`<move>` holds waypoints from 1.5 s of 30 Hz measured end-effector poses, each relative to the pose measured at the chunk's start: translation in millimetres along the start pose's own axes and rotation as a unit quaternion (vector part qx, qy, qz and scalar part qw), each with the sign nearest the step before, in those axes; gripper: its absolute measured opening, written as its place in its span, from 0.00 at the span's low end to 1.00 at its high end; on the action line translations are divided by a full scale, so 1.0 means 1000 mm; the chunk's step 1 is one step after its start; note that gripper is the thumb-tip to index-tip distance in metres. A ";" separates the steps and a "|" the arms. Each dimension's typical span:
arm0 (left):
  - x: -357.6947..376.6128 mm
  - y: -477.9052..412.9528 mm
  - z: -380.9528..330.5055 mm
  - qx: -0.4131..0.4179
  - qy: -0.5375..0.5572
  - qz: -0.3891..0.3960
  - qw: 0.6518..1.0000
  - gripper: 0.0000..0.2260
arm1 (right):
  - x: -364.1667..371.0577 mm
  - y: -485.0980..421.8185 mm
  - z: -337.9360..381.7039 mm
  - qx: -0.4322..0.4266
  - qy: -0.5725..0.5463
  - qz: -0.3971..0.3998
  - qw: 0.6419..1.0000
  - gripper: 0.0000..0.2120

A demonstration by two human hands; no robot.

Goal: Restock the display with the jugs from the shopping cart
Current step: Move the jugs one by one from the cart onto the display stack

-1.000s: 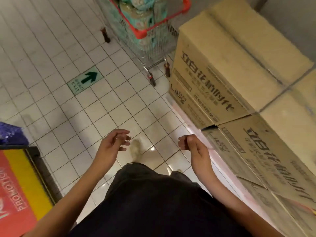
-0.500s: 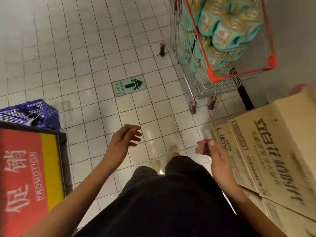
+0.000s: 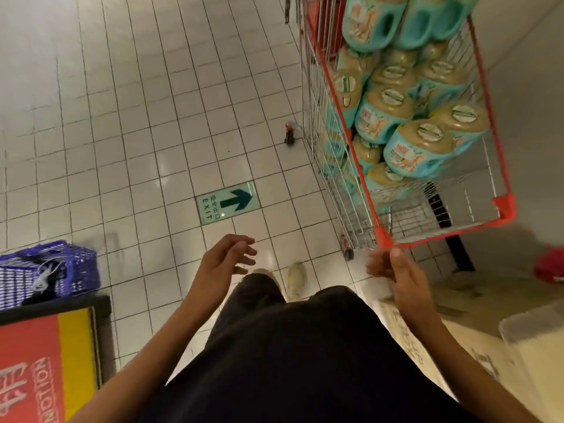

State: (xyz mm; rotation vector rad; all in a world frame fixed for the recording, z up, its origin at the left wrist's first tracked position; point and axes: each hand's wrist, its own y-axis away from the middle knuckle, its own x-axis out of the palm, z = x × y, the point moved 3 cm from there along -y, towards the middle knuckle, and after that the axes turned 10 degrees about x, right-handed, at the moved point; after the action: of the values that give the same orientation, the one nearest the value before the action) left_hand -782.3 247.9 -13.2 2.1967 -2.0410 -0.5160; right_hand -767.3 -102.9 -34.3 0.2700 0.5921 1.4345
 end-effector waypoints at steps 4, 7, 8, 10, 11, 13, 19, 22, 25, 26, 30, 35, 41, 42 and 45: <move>-0.014 -0.069 -0.016 -0.011 -0.007 0.001 1.000 0.11 | 0.015 -0.080 0.065 -0.021 -0.033 0.002 0.999 0.22; -0.024 -0.128 -0.028 -0.023 -0.018 0.009 1.000 0.11 | 0.028 -0.137 0.107 -0.034 -0.049 -0.011 0.998 0.22; -0.025 -0.150 -0.033 -0.022 -0.020 0.015 0.999 0.11 | 0.033 -0.156 0.121 -0.044 -0.052 -0.019 0.998 0.22; -0.026 -0.199 -0.045 -0.018 -0.026 0.034 0.999 0.12 | 0.041 -0.189 0.145 -0.053 -0.062 -0.033 0.996 0.21; -0.025 -0.224 -0.053 -0.016 -0.032 0.047 0.998 0.12 | 0.044 -0.204 0.155 -0.048 -0.068 -0.043 0.996 0.22; -0.021 -0.277 -0.074 0.000 -0.045 0.084 0.995 0.11 | 0.049 -0.230 0.173 -0.029 -0.092 -0.069 0.993 0.23; 0.023 -0.432 -0.149 0.073 -0.113 0.254 0.958 0.13 | 0.059 -0.286 0.210 0.017 -0.186 -0.142 0.972 0.27; 0.065 -0.498 -0.179 0.108 -0.149 0.321 0.929 0.11 | 0.056 -0.308 0.218 0.039 -0.218 -0.184 0.958 0.25; 0.115 -0.550 -0.202 0.131 -0.170 0.380 0.900 0.10 | 0.048 -0.335 0.224 0.069 -0.236 -0.210 0.946 0.22; 0.131 -0.565 -0.208 0.133 -0.173 0.395 0.892 0.11 | 0.045 -0.346 0.227 0.074 -0.238 -0.213 0.945 0.21; 0.189 -0.621 -0.212 0.104 -0.187 0.403 0.890 0.11 | 0.034 -0.402 0.247 0.080 -0.267 -0.200 0.939 0.19; 0.222 -0.674 -0.187 -0.085 -0.143 0.334 0.928 0.09 | 0.036 -0.488 0.282 0.072 -0.273 -0.145 0.948 0.16; 0.215 -0.729 -0.163 -0.283 -0.003 0.192 0.940 0.07 | 0.054 -0.587 0.317 0.104 -0.286 -0.105 0.947 0.12; 0.214 -0.739 -0.158 -0.302 0.015 0.173 0.937 0.08 | 0.056 -0.599 0.319 0.114 -0.299 -0.118 0.940 0.12; 0.218 -0.767 -0.144 -0.332 0.040 0.164 0.928 0.16 | 0.061 -0.630 0.321 0.153 -0.344 -0.158 0.913 0.26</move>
State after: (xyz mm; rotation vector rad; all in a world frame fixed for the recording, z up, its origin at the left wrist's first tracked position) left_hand 0.0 85.5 -145.5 1.4311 -1.7741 -0.8922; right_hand -61.4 -74.4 -106.3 0.8488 0.2525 0.8414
